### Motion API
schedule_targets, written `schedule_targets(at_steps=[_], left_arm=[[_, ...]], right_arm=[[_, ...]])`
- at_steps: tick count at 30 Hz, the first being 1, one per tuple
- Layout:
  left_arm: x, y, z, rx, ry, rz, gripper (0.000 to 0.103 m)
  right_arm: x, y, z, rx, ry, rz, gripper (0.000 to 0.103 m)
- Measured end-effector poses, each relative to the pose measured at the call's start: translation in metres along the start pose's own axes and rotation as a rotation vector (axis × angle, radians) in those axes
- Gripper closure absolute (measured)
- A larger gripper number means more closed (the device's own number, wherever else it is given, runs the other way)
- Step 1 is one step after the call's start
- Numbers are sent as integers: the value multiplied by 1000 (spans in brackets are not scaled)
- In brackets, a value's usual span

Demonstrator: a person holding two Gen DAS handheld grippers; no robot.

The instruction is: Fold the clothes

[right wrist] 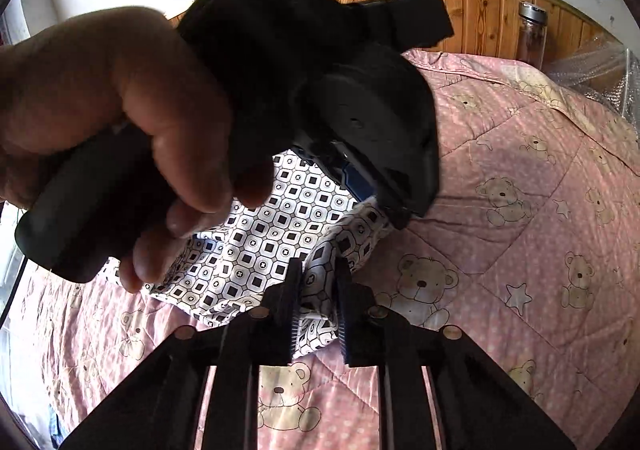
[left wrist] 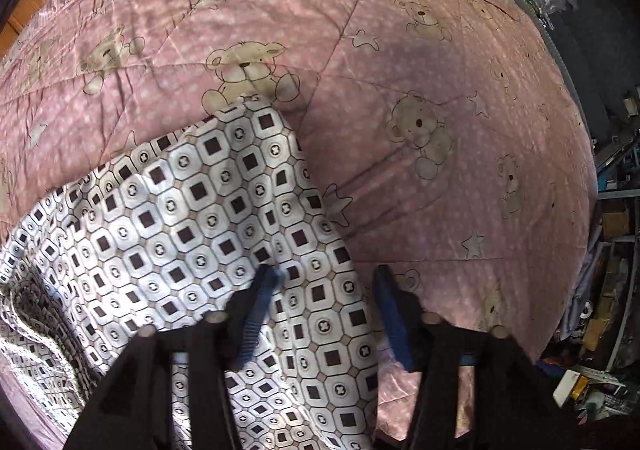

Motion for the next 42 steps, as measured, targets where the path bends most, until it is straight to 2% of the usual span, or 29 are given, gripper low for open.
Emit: schedule_targets(at_steps=[1,2,5,6,7,8,9,14,18,21,26,30,34,36,37,39,41,42], left_arm=[[0,1,1,20,-5,11,87],[-1,-1,-2,25,0,11,90],[-11,-24,-28,-47,63,-77,93],[-16,-33,-37,-74,84,-108,93],[-21,-41,-45,-100,106,-140,94],[-27,-50,-53,-122,127,-169,95],[-33,-59,-62,-139,149,-194,96],[-78,-125,-133,-210,316,-325,97],[-134,-199,-175,-233,423,-452,97],[-174,-252,-165,-275,450,-541,97],[-206,-311,-122,-338,471,-641,97],[-225,-326,-107,-309,463,-628,97],[-249,-341,-88,-297,437,-643,97],[-257,-346,-78,-314,447,-662,97],[-260,-348,-73,-327,457,-675,97],[-265,-349,-73,-349,472,-694,96],[-268,-343,-82,-355,489,-683,94],[-269,-340,-86,-358,498,-677,94]], right_arm=[[1,2,0,-21,4,17,57],[2,4,1,-44,7,34,44],[3,-5,21,-35,-63,26,43],[4,-10,28,-26,-91,16,48],[8,-20,29,-13,-100,-4,79],[12,-30,30,0,-109,-25,90],[17,-41,29,12,-112,-48,90],[54,-132,-5,83,-4,-239,94],[65,-215,14,130,-26,-393,96],[56,-252,41,111,-88,-469,96],[40,-313,86,82,-190,-592,96],[25,-323,100,76,-247,-620,96],[-9,-314,124,39,-325,-652,96],[-12,-317,119,47,-316,-676,92],[-8,-315,110,86,-348,-652,82],[8,-308,83,176,-377,-570,78],[40,-290,42,242,-325,-460,78],[59,-279,27,241,-271,-414,78]])
Point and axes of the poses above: each gripper's, at about its wrist camera, not at the fingertips, and z roughly the way its jaws point, y to its right, x to its top, the point moved 2 cm from there along z, roughly the way its jaws point, and after that the axes turned 2 degrees about z, right-handed, at the moved point
